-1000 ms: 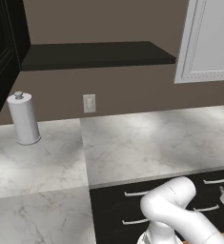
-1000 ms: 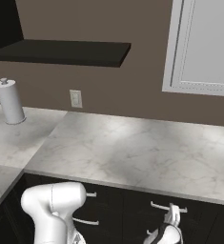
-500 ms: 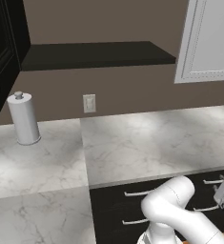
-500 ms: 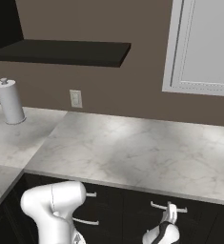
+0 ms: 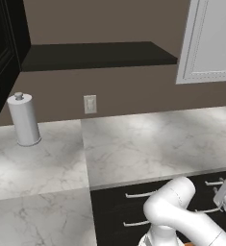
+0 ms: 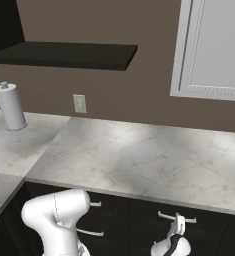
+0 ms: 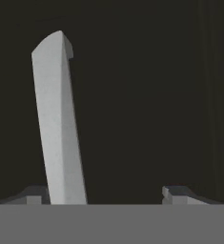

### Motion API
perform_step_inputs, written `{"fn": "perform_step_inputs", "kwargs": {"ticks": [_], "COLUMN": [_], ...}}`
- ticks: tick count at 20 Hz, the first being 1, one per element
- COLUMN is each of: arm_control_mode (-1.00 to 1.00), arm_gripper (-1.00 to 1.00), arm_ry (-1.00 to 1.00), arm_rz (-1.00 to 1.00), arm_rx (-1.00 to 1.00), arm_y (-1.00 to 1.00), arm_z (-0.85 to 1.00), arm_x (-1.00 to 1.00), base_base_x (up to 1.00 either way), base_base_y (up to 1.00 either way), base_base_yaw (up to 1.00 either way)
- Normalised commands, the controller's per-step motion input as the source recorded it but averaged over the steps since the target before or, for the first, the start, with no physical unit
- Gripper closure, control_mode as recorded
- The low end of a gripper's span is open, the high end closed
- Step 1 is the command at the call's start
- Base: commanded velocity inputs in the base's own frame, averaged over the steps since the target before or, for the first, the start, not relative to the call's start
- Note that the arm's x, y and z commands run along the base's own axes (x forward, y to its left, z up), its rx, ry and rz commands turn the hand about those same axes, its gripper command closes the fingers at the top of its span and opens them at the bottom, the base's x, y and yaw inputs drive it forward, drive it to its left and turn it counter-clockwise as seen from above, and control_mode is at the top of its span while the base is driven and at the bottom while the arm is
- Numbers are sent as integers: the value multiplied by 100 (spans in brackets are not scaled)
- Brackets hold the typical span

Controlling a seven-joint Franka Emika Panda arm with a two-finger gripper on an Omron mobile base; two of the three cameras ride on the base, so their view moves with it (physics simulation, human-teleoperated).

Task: Take the pizza cutter from the drawer on the right and place it on the dining counter for cutting.

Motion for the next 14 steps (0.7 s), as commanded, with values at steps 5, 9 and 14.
{"fn": "perform_step_inputs", "kwargs": {"ticks": [5, 9, 14], "arm_control_mode": [-100, -100, -100], "arm_gripper": [-100, 100, 100], "arm_ry": [0, 0, 0], "arm_rz": [0, 0, 0], "arm_rx": [0, 0, 0], "arm_y": [0, -1, 0], "arm_z": [0, 0, 0], "arm_x": [0, 0, 0], "base_base_x": [0, 0, 0], "base_base_y": [0, 0, 0], "base_base_yaw": [0, 0, 0]}}
